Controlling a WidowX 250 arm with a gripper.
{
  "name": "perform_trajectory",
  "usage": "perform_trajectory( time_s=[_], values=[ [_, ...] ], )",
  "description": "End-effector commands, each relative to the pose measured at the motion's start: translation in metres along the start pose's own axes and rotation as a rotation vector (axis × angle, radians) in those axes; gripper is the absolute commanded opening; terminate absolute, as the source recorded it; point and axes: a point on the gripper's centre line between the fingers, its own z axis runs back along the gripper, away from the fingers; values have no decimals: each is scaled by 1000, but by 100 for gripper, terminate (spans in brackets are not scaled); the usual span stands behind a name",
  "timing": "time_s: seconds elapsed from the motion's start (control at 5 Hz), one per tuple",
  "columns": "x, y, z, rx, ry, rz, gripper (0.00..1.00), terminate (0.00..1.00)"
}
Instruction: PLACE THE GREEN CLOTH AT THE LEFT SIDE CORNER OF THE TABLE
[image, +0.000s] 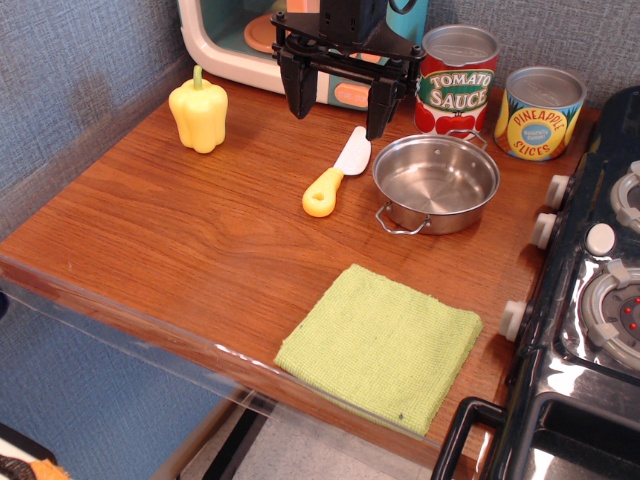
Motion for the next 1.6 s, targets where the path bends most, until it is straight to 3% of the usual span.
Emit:
perform_trajectory(
  time_s=[0.0, 0.4, 0.8, 1.4],
  values=[
    [0, 0, 0, 0, 0, 0, 100, 0],
    [-60, -41, -23, -41, 9, -131, 100, 0],
    [-97, -74, -37, -85, 19, -269, 100, 0],
    [-109, -67, -69, -48, 36, -292, 100, 0]
  ],
)
